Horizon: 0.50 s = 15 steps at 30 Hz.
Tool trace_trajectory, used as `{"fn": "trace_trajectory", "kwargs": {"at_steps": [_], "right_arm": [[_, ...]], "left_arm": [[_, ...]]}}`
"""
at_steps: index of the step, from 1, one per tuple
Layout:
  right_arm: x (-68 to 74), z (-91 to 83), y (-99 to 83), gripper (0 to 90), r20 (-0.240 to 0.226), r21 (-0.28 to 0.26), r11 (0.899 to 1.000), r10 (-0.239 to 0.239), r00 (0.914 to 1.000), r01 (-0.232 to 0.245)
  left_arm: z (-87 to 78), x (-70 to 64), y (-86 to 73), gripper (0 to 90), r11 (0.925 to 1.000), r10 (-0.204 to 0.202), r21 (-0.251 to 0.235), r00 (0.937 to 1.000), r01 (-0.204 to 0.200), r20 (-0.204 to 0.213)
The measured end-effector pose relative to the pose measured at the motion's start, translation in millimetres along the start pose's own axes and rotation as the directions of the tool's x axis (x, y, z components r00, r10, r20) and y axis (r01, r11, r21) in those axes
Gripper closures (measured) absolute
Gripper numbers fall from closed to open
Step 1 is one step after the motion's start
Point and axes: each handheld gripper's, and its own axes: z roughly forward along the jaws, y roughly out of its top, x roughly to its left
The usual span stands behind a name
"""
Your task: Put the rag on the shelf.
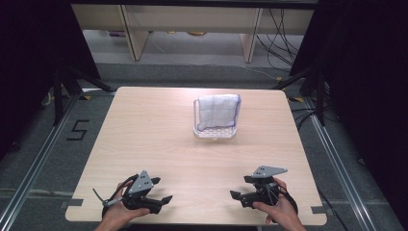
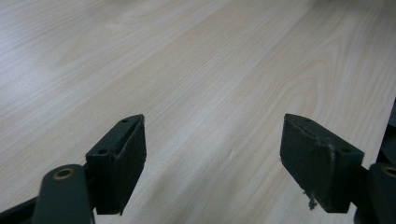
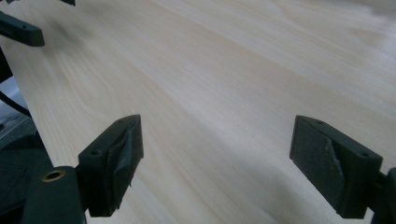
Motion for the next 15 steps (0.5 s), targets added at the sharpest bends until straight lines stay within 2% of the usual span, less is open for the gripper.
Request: {"fn": "trace_trajectory", "kwargs": {"at_steps": [1,2,3,4,5,6,7,10,11,13,14,15], "right_arm": [[1.3,-0.7,-1.4,17.2,0.013,0.006,1.000,0.000,0.9999,0.000],[1.7,-0.9,-2.8,17.2,0.017,0.004,1.000,-0.010,0.9998,0.010],[4.2,-1.2,-4.2,17.2,0.014,0.013,1.000,0.011,0.9998,-0.011],[2.5,0.2,-5.7,17.2,0.003,0.006,1.000,-0.006,1.0000,0.006],[5.7,-0.3,-7.1,17.2,0.000,0.028,0.999,0.026,0.9997,-0.026],[4.5,-0.3,-8.0,17.2,0.016,0.027,1.000,0.002,0.9999,-0.003],[4.0,0.3,-8.6,17.2,0.019,0.024,1.000,-0.016,0.9997,0.015],[5.8,2.1,-9.7,17.2,0.016,0.040,0.999,-0.017,0.9997,0.016],[6.1,2.3,-9.9,17.2,0.018,0.040,0.999,-0.018,0.9997,0.017],[7.0,2.9,-10.3,17.2,0.023,0.042,0.999,-0.012,0.9997,0.011],[6.8,3.0,-10.4,17.2,0.026,0.049,0.999,-0.016,0.9995,0.014],[6.5,3.6,-10.6,17.2,0.031,0.050,0.999,-0.024,0.9992,0.022]], "left_arm": [[-0.2,0.9,-0.3,22.3,0.9999,0.008,0.012,1.0000,-0.008,-0.003],[0.9,0.6,-0.8,22.3,1.0000,0.003,0.003,1.0000,-0.003,0.001],[1.5,0.6,-1.0,22.2,1.0000,0.003,0.001,1.0000,-0.003,0.004],[1.9,0.4,-1.1,22.3,1.0000,0.000,0.004,1.0000,0.000,0.007],[2.2,0.3,-1.1,22.2,1.0000,0.006,0.003,1.0000,-0.006,0.008],[1.2,1.2,-0.8,22.3,0.9995,0.023,0.020,0.9997,-0.023,0.009],[1.3,1.1,-0.7,22.3,0.9995,0.023,0.020,0.9997,-0.024,0.011],[1.5,1.3,-0.8,22.2,0.9996,0.022,0.018,0.9997,-0.022,0.009],[2.6,0.1,-1.2,22.2,1.0000,0.004,0.002,1.0000,-0.004,0.004],[1.8,2.0,-1.1,22.2,0.9995,0.025,0.020,0.9997,-0.025,-0.004],[2.5,1.0,-1.4,22.2,0.9999,0.004,0.010,1.0000,-0.004,-0.004],[2.9,0.6,-1.5,22.2,1.0000,-0.001,0.003,1.0000,0.001,0.000]]}}
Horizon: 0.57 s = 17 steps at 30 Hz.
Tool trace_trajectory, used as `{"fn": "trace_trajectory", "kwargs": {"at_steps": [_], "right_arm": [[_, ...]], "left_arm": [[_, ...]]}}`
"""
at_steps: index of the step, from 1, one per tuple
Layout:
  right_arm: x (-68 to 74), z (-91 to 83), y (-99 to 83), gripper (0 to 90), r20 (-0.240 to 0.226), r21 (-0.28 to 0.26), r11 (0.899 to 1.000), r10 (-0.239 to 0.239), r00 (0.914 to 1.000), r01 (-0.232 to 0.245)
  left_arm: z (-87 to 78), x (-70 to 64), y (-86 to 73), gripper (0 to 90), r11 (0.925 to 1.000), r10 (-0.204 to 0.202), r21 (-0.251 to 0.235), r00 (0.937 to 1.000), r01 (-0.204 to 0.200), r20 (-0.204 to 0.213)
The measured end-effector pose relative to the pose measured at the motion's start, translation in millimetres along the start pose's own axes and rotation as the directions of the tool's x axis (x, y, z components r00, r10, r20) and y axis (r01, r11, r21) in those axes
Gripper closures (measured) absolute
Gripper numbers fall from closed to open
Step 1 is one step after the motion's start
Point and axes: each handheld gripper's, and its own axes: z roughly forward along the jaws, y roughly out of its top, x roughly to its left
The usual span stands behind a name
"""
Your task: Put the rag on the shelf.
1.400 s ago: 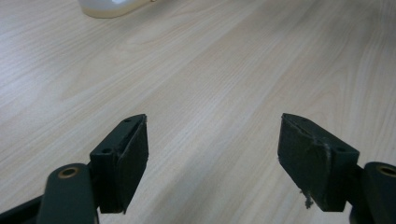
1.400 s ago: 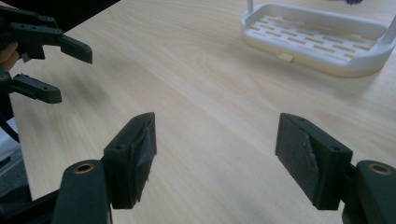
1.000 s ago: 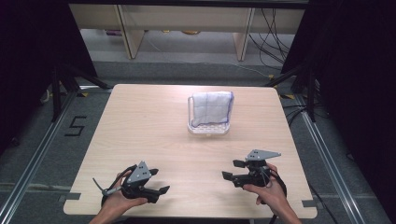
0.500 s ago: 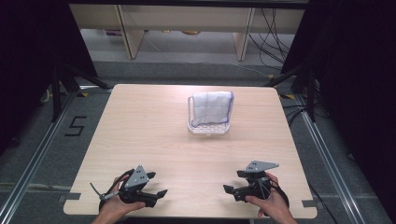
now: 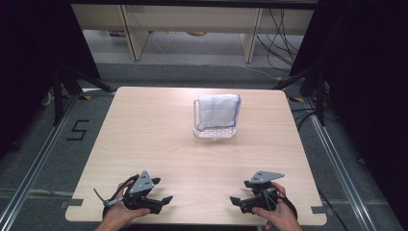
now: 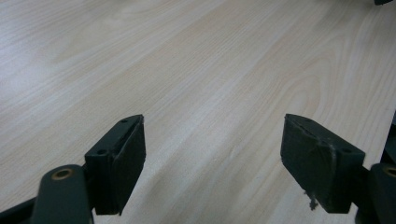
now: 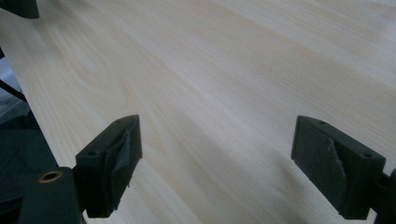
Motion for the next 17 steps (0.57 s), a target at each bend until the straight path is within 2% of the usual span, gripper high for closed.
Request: {"fn": "trace_trajectory", "kwargs": {"at_steps": [1,3,5,7,8,9,10,11,14,15,17], "right_arm": [[-0.7,0.6,0.0,17.2,0.001,-0.004,1.000,-0.015,0.9999,0.015],[-0.2,0.9,-0.1,17.2,0.005,-0.009,1.000,-0.013,0.9999,0.014],[0.1,1.0,0.1,17.2,0.005,-0.010,1.000,-0.016,0.9999,0.016],[-1.5,1.5,0.6,17.2,-0.027,-0.002,1.000,-0.024,0.9994,0.024],[-1.5,1.7,0.5,17.2,-0.023,-0.002,1.000,-0.024,0.9994,0.024],[-0.4,1.6,0.1,17.2,0.003,-0.007,1.000,-0.022,0.9997,0.022],[0.1,1.5,-0.2,17.2,0.008,-0.004,1.000,-0.017,0.9998,0.017],[0.1,2.0,-0.2,17.2,0.003,0.001,1.000,-0.016,0.9999,0.016],[0.0,2.9,0.0,17.2,0.003,0.005,1.000,-0.021,0.9998,0.021],[-0.5,3.3,0.1,17.2,0.000,0.003,1.000,-0.030,0.9995,0.030],[-1.3,3.5,0.0,17.2,0.002,0.002,0.999,-0.032,0.9995,0.032]], "left_arm": [[-0.4,0.6,0.2,22.3,0.9999,0.011,0.007,0.9999,-0.011,-0.005],[0.7,-0.8,0.0,22.2,1.0000,-0.006,-0.004,1.0000,0.006,0.003],[0.3,0.2,0.0,22.2,0.9999,0.009,0.008,1.0000,-0.009,0.004],[0.9,0.2,-0.4,22.3,0.9999,0.011,0.009,0.9999,-0.011,0.004],[1.3,0.6,-0.6,22.3,0.9998,0.016,0.014,0.9999,-0.016,0.004],[1.9,-0.2,-0.9,22.2,0.9999,0.008,0.014,0.9999,-0.008,0.008],[1.0,1.3,-0.7,22.2,0.9986,0.036,0.038,0.9994,-0.036,-0.001],[3.0,-1.7,-1.2,22.2,0.9999,0.002,0.011,1.0000,-0.002,0.008],[3.5,-1.9,-1.3,22.2,0.9999,0.005,0.012,0.9999,-0.005,0.010],[2.6,-0.4,-1.2,22.2,0.9993,0.021,0.030,0.9998,-0.021,0.006],[3.1,0.6,-1.6,22.2,0.9991,0.027,0.033,0.9996,-0.028,0.010]]}}
